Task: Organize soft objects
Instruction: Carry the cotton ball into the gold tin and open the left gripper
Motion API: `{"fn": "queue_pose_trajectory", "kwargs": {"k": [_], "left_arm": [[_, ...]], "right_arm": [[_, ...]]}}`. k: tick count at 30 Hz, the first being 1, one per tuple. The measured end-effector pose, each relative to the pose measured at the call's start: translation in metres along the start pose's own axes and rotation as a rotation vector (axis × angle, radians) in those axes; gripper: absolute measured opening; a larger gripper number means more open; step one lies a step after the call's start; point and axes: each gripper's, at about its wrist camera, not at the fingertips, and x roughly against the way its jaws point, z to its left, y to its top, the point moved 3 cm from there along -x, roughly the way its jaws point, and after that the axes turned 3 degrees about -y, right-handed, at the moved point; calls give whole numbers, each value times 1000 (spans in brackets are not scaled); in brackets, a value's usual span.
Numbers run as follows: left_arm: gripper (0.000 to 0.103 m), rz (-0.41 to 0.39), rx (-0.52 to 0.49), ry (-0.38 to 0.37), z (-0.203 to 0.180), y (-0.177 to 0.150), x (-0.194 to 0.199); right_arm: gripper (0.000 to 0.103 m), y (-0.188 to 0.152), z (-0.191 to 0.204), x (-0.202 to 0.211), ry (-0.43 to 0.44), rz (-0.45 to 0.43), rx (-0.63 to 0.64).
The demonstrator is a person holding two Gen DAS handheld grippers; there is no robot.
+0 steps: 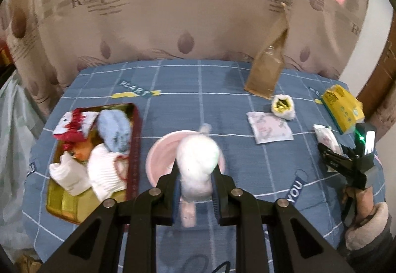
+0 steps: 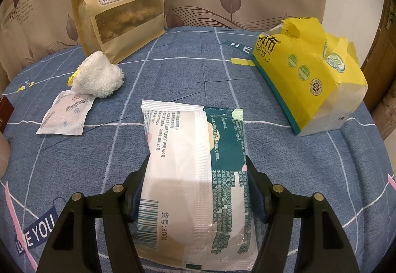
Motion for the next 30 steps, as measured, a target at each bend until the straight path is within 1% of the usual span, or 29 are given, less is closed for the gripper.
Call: {"fn": "queue_pose_trajectory", "kwargs": {"k": [12, 21, 30], "left_arm": [[21, -4, 66, 117, 66, -1, 6], [21, 2, 117, 172, 110, -3, 4], [21, 20, 156, 215, 143, -11, 0]], "right_arm": [[64, 0, 0, 0, -2, 0, 1], [64, 0, 1, -1, -2, -1, 1], [64, -1, 0, -1, -3, -1, 1]]}}
